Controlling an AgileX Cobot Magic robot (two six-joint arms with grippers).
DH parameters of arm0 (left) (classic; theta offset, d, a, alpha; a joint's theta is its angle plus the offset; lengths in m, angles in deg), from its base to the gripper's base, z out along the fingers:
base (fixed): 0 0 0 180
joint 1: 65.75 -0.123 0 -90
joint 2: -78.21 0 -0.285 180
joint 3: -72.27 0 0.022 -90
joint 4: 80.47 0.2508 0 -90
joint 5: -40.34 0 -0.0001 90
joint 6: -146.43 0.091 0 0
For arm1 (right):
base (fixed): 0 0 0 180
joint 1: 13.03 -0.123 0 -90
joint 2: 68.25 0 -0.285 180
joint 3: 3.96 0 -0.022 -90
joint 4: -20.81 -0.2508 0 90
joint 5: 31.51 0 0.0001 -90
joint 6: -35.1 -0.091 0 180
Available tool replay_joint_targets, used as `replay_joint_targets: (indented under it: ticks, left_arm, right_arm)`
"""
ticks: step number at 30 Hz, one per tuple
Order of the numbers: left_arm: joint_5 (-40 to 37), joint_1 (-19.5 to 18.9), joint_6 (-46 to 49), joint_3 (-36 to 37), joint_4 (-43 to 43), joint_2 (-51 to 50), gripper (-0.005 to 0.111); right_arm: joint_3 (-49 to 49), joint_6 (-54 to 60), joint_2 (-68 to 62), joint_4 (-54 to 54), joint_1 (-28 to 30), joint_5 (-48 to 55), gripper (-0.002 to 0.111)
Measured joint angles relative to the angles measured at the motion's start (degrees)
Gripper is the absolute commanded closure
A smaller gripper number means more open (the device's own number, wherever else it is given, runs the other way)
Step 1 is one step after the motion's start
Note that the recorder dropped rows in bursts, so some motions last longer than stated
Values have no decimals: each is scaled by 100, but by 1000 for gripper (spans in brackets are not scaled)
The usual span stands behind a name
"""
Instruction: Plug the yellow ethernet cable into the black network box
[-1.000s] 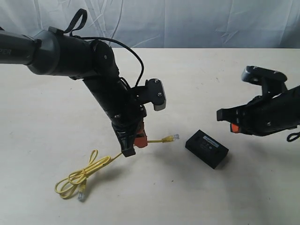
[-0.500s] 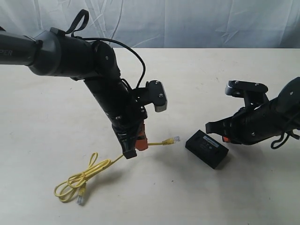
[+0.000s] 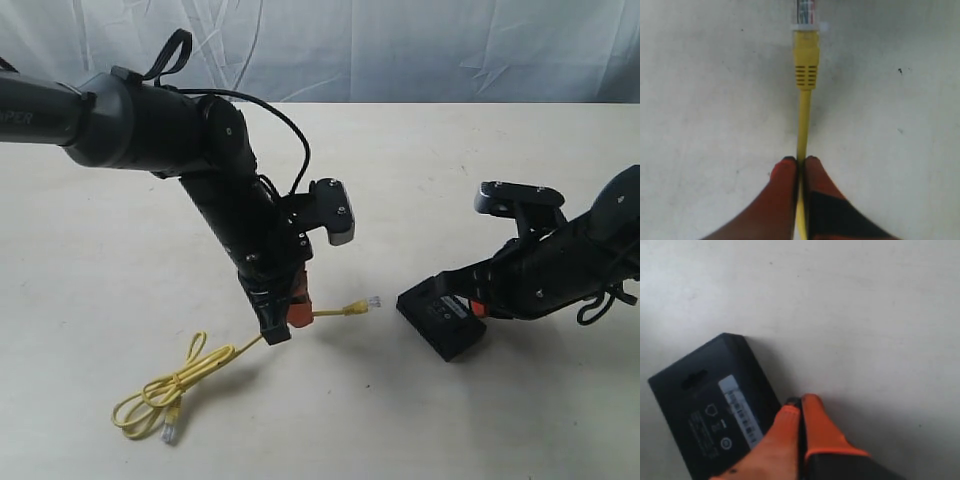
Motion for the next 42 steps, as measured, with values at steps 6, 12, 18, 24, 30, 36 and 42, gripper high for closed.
replay_joint_targets:
  ticks: [6, 12, 18, 24, 30, 36, 42]
  left_arm:
    - [44, 0, 0, 90, -4, -31, 107]
    - [151, 94, -12, 90, -14, -31, 107]
    - [205, 331, -522, 90, 296, -31, 107]
    - [226, 572, -1373, -197, 955, -31, 107]
    - [136, 759, -1630, -569, 1011, -189, 107]
    - [-85, 1017, -1677, -786, 1155, -532, 107]
    - [-58, 1019, -1846, -797, 1359, -532, 107]
  right_arm:
    - [0, 39, 0, -12, 0, 66, 109]
    - [0, 49, 0, -72, 0, 44, 109]
    - [0, 49, 0, -145, -12, 15, 109]
    - [0, 49, 0, -159, -12, 6, 109]
    - [0, 61, 0, -198, -12, 1, 109]
    - [0, 61, 0, -286, -12, -8, 109]
    - [-800, 337, -13, -308, 813, 1177, 109]
